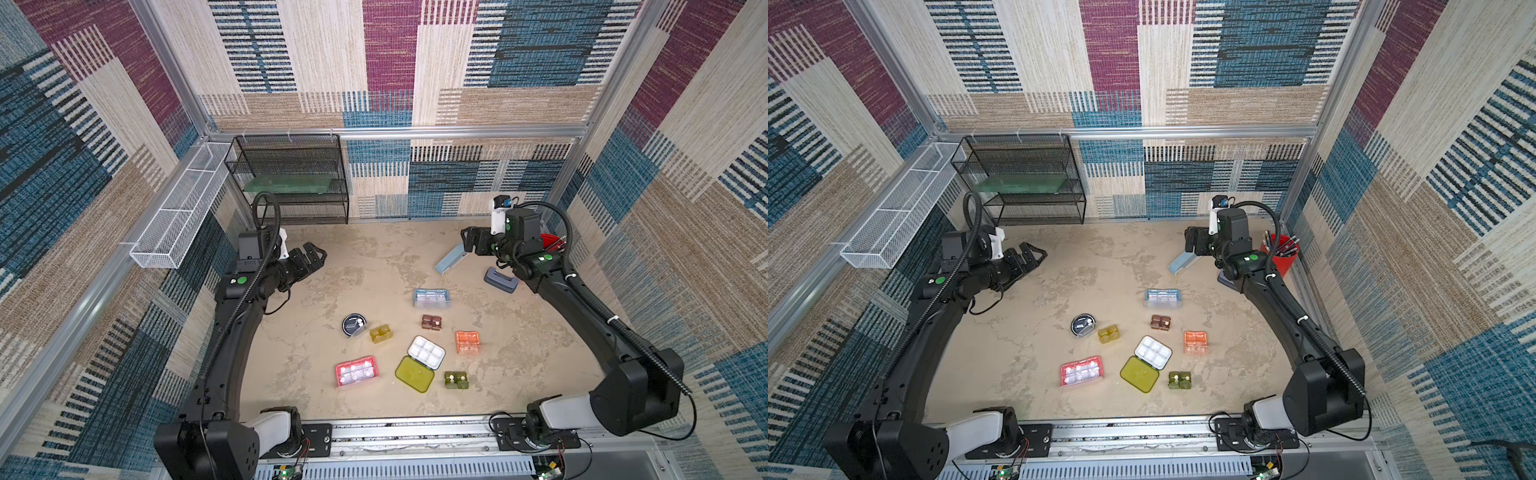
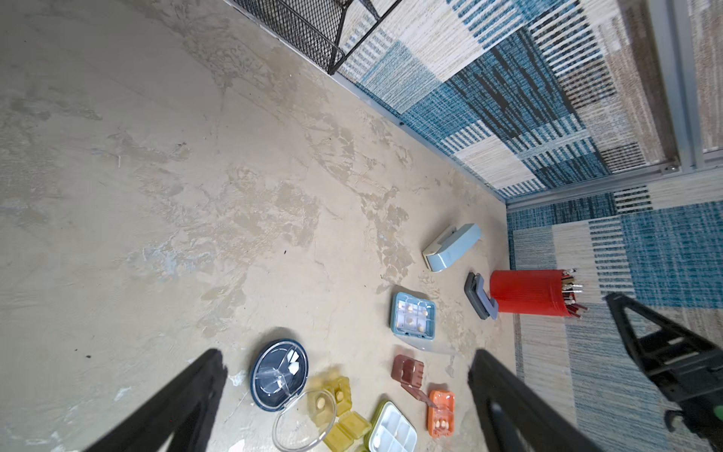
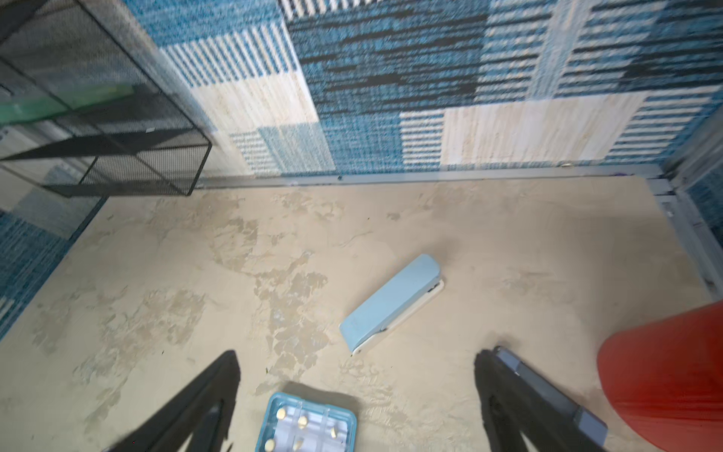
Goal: Close pillboxes
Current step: Move the pillbox to the center of the board.
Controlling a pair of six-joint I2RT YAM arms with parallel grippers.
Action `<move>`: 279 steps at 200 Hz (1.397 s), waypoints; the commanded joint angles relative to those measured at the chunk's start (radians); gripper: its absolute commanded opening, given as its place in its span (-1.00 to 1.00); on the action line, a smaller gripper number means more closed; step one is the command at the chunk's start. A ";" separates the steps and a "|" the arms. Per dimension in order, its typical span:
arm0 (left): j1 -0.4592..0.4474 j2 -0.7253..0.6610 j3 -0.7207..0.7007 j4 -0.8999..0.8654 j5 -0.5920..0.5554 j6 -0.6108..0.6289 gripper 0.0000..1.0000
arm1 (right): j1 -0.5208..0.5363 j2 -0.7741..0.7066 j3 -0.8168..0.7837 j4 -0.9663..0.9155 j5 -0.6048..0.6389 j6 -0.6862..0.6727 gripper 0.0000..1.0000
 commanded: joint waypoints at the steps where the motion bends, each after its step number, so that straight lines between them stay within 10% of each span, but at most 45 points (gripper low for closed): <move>1: 0.008 -0.043 -0.045 0.105 -0.030 -0.041 0.99 | 0.014 0.006 0.000 -0.008 -0.079 -0.017 0.90; 66: 0.012 -0.415 -0.543 0.450 -0.365 -0.328 0.99 | 0.055 -0.097 -0.150 0.041 0.047 0.085 0.90; 100: 0.017 -0.386 -0.528 0.381 -0.107 -0.175 0.99 | 0.056 -0.240 -0.290 0.116 0.062 0.159 0.90; 136: -0.009 -0.397 -0.516 0.355 -0.072 -0.091 0.97 | 0.016 -0.345 -0.382 0.126 0.107 0.281 0.90; 192: -0.038 -0.313 -0.497 0.352 0.069 -0.034 0.95 | -0.188 -0.402 -0.472 0.131 -0.122 0.242 0.90; 279: -0.356 0.021 -0.301 0.354 0.202 0.147 0.99 | -0.262 -0.463 -0.504 -0.060 -0.282 0.155 0.90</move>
